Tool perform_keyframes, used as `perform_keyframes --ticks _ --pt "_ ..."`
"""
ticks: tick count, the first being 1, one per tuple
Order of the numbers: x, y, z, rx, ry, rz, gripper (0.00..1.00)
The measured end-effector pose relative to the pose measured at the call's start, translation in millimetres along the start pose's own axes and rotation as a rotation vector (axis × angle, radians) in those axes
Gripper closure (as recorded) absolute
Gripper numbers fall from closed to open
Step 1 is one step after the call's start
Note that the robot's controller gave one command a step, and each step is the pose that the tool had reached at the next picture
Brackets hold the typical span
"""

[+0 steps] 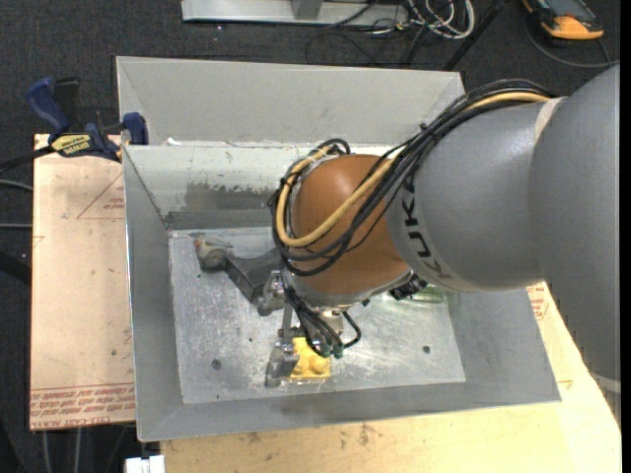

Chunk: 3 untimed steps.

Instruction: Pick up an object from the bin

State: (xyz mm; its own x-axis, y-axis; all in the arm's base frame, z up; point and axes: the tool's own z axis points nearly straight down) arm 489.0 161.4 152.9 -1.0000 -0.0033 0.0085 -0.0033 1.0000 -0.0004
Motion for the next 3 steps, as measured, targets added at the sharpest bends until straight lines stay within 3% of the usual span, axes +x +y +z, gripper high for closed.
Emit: perform_keyframes --ticks 1,2,3 --pt "-2.0 -0.7 -3.9 -0.001 -0.007 0.004 0.0" --pt "-13.7 -26.5 7.3 -0.004 -0.01 -0.125 0.0" --pt "5.1 -77.9 70.5 -0.001 -0.026 -0.26 1.0"
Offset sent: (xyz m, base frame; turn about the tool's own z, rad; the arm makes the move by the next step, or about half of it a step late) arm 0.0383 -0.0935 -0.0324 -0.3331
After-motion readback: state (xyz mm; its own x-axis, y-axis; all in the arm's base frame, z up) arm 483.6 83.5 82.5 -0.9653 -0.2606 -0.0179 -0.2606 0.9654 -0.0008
